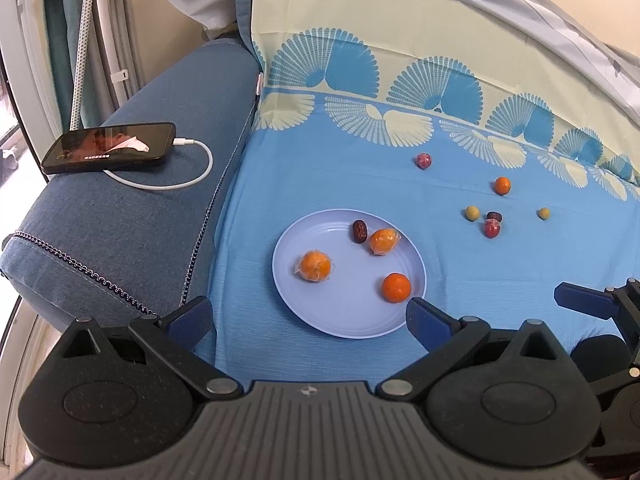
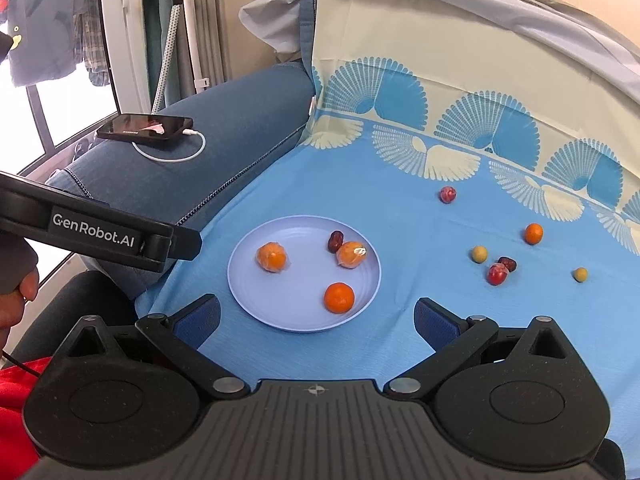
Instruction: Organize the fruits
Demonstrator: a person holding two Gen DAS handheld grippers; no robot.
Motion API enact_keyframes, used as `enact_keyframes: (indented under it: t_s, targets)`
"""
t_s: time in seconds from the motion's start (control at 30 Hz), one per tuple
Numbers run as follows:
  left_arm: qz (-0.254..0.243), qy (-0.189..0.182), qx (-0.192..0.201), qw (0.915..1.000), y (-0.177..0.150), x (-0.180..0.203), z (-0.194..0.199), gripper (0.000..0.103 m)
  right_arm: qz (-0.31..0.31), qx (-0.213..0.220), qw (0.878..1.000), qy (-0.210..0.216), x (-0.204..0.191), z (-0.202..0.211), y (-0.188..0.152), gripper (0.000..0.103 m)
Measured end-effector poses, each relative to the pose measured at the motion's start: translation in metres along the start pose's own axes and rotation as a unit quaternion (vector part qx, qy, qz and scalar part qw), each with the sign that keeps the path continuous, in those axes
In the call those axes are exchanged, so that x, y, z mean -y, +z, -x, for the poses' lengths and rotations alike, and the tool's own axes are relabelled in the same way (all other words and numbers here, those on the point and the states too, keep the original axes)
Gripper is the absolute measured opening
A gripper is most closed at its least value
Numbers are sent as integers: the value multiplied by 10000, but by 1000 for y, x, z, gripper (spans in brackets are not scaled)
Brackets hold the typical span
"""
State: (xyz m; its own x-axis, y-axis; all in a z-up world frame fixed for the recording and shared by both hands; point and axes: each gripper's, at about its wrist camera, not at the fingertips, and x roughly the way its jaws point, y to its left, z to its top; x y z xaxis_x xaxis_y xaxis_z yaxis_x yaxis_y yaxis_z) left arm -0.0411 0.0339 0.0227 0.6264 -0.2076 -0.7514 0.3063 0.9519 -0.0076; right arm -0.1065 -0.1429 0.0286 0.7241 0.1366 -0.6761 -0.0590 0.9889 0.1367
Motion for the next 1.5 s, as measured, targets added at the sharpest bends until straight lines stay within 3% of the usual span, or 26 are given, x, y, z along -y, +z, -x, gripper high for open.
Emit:
enact_keyframes:
  t_s: [0.73, 1.5]
  targets:
    - [27, -25, -214, 9998, 5, 1, -18, 103, -150, -237, 9996, 44, 6, -16, -1, 102]
    - [-77, -56, -479, 9988, 22, 19, -45, 103, -691, -379, 9968, -134, 40, -35, -8, 102]
